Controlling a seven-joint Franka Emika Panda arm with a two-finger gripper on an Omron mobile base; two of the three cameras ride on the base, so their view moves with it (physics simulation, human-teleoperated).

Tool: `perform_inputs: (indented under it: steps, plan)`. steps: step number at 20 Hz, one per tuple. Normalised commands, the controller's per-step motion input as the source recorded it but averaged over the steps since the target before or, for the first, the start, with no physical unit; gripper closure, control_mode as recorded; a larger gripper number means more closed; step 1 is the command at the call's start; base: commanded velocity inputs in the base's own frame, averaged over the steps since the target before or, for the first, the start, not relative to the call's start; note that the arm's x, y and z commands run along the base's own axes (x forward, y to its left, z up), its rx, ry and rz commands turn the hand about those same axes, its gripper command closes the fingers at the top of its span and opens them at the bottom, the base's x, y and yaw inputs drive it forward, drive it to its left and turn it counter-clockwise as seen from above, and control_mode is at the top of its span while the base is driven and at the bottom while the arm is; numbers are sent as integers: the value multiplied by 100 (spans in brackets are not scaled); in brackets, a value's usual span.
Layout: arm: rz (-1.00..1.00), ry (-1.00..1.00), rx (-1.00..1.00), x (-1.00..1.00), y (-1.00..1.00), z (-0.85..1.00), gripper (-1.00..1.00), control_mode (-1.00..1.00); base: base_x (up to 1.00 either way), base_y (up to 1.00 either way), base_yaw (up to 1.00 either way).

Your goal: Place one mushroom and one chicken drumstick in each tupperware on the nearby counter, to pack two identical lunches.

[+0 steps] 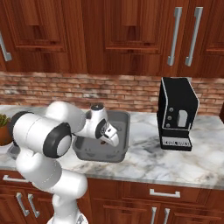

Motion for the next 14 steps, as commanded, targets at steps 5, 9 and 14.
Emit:
perform_inputs:
  steps: [5, 9, 14]
  plan:
    - [-5, -2, -2, 17, -3, -18, 100, -100, 0, 0, 0]
    - [-10, -1, 0, -5, -16, 48, 100, -100, 0, 0, 0]
    - [-11, 0, 0, -10, -10, 63, -100, -100, 0, 0, 0]
